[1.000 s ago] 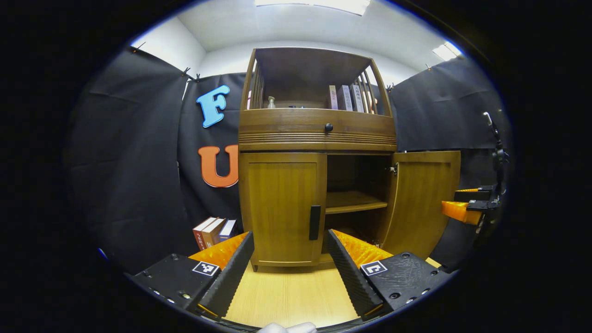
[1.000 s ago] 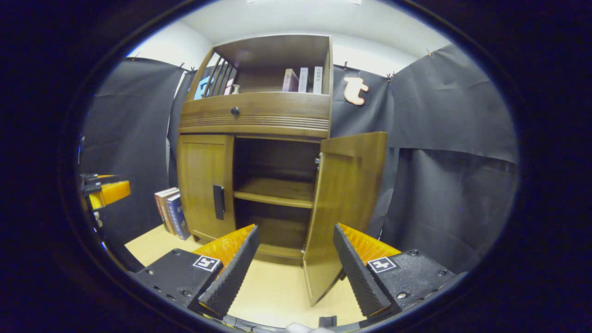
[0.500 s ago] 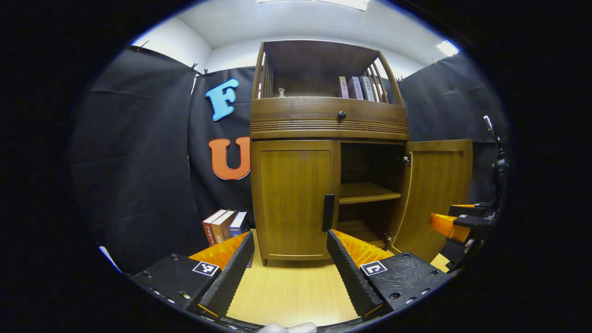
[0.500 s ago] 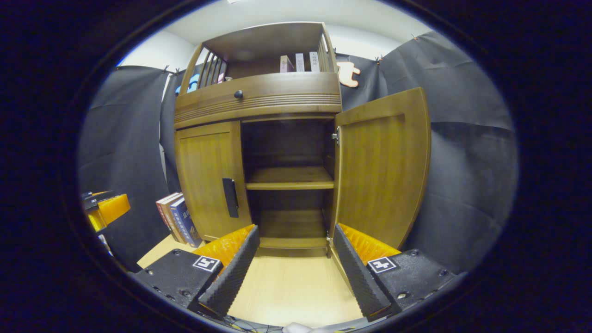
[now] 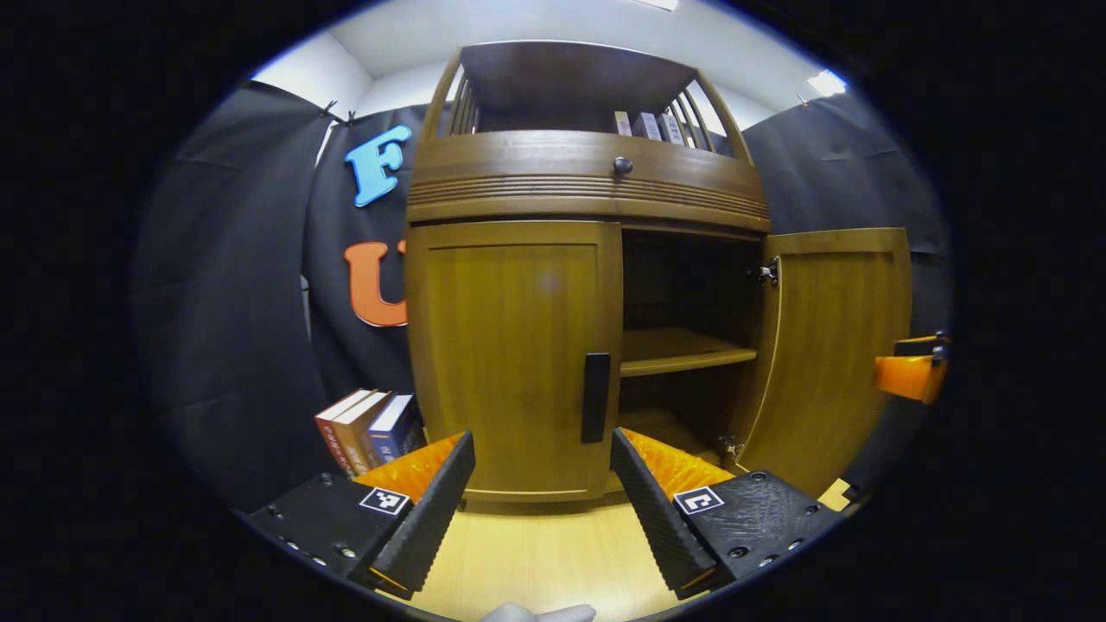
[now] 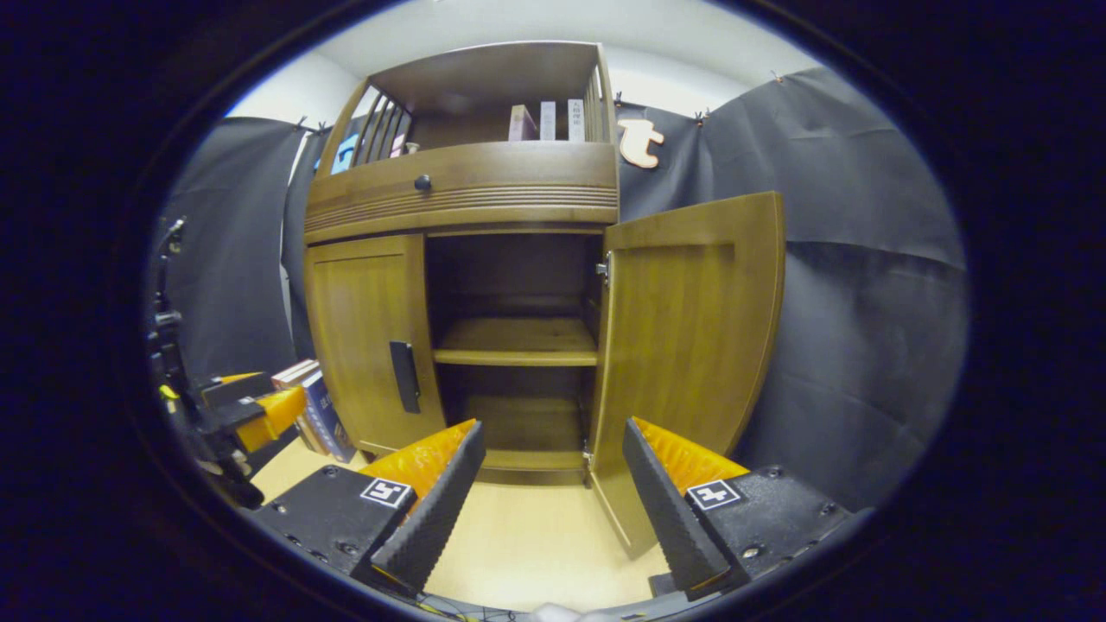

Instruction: Open the right door of the double-door shoe cabinet with the right hand, and open the left door with the left hand.

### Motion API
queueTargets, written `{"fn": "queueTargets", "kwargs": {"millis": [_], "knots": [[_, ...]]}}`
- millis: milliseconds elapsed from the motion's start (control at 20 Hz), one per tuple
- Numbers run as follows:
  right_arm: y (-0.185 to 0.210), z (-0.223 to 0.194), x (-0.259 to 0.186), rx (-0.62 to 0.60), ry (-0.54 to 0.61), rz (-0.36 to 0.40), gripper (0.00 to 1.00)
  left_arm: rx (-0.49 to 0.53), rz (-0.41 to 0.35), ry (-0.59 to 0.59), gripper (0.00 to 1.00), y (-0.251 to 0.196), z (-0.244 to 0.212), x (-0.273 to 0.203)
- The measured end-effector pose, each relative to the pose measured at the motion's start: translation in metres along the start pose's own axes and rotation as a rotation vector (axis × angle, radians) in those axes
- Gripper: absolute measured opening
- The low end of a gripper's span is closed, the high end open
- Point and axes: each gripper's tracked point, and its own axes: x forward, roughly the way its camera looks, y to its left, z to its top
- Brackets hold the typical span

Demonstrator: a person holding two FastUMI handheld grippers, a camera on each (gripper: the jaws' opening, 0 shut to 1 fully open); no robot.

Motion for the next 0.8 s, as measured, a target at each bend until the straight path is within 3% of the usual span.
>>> {"fn": "queueTargets", "kwargs": {"millis": [400, 650, 700, 800], "knots": [[0.005, 0.010, -0.017, -0.024, 0.025, 0.007, 1.00, 0.006, -0.024, -0.031, 0.95, -0.030, -0.025, 0.123], [-0.004, -0.001, -0.017, -0.055, 0.065, -0.017, 1.00, -0.004, -0.047, -0.033, 0.96, -0.040, -0.033, 0.157], [-0.004, -0.005, -0.018, -0.055, 0.076, -0.013, 1.00, 0.006, -0.048, -0.037, 1.00, -0.040, -0.031, 0.157], [-0.003, -0.011, -0.018, -0.048, 0.093, -0.004, 1.00, 0.010, -0.045, -0.050, 0.70, -0.042, -0.030, 0.168]]}}
